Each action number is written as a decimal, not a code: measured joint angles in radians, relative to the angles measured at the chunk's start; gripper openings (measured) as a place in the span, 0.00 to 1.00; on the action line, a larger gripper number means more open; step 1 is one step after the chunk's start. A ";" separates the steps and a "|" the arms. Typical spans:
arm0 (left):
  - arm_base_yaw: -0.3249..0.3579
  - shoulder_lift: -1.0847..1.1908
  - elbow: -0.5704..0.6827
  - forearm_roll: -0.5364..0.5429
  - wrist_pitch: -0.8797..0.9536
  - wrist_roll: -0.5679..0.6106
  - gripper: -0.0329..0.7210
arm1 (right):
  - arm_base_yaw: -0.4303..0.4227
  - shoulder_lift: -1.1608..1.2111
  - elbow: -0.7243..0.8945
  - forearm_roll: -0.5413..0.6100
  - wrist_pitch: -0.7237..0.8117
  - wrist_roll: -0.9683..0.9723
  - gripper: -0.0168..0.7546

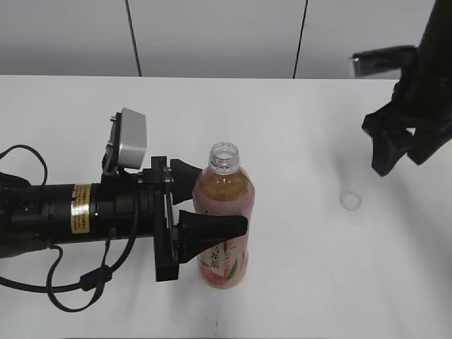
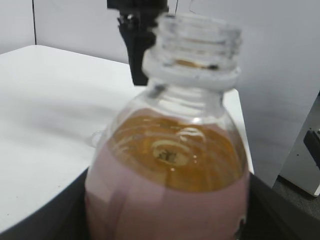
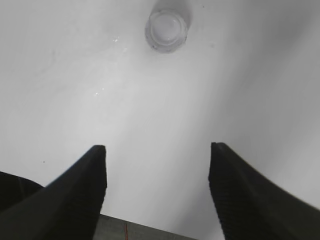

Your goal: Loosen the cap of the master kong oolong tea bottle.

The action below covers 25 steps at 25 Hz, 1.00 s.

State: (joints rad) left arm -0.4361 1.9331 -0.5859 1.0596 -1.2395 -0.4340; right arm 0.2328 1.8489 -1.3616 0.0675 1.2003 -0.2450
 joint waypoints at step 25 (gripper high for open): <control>0.000 0.000 0.000 -0.006 0.003 0.000 0.66 | 0.000 -1.551 0.794 -0.038 -0.022 0.001 0.65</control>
State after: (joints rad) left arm -0.4361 1.9331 -0.5859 1.0540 -1.2364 -0.4340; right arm 0.2328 0.2975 -0.5679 0.0297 1.1784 -0.2440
